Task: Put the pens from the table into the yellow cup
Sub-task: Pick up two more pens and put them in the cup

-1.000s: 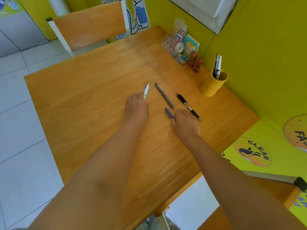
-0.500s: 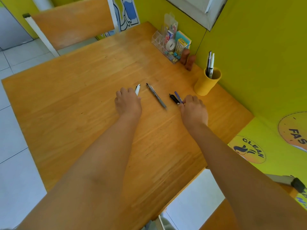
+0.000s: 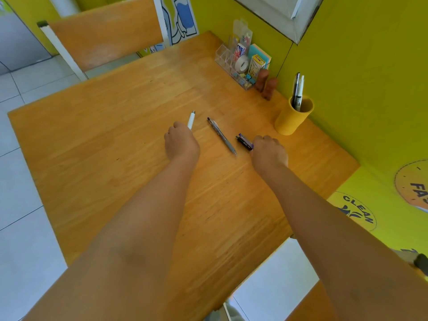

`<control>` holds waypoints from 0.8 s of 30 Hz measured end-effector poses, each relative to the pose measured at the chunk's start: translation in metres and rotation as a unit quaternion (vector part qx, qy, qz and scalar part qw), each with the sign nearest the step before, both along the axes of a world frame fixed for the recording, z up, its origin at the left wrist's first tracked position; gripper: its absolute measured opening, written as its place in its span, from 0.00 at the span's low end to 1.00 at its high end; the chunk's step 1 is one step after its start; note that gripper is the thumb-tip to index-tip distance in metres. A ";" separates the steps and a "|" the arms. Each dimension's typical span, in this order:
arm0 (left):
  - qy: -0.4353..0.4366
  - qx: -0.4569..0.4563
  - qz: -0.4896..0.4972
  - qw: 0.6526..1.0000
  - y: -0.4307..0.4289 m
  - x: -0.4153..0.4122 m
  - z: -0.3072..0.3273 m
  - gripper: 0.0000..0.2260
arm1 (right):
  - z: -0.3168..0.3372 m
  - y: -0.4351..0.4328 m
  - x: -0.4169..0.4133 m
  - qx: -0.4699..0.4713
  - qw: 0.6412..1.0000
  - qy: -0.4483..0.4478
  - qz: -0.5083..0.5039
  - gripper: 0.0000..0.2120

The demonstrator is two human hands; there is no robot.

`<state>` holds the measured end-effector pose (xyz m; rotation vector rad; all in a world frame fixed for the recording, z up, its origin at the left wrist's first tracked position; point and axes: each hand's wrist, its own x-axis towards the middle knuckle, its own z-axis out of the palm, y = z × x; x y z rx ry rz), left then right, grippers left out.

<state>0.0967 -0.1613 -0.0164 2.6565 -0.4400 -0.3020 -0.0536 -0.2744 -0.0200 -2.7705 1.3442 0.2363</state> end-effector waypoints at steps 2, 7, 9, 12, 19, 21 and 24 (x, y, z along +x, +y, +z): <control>0.034 -0.038 0.022 0.998 0.000 0.000 0.008 0.11 | 0.001 0.003 -0.004 0.008 1.000 -0.003 -0.004 0.11; 0.161 -0.150 0.070 0.973 -0.004 -0.001 0.025 0.12 | 0.017 0.002 -0.019 0.046 0.996 -0.063 -0.037 0.09; 0.211 -0.215 0.078 0.950 -0.007 -0.006 0.030 0.06 | 0.030 0.001 -0.024 0.063 0.991 -0.098 -0.064 0.10; 0.282 -0.282 0.077 0.914 -0.015 -0.022 0.041 0.03 | 0.047 -0.003 -0.033 0.072 0.979 -0.162 -0.101 0.09; 0.376 -0.374 0.024 0.847 -0.051 -0.060 0.068 0.06 | 0.086 -0.028 -0.058 0.043 0.908 -0.386 -0.159 0.10; 0.361 -0.380 -0.004 0.851 -0.063 -0.069 0.074 0.05 | 0.095 -0.037 -0.062 0.021 0.882 -0.434 -0.180 0.11; 0.303 -0.387 -0.055 0.869 -0.083 -0.078 0.087 0.08 | 0.105 -0.054 -0.066 0.008 0.850 -0.488 -0.198 0.13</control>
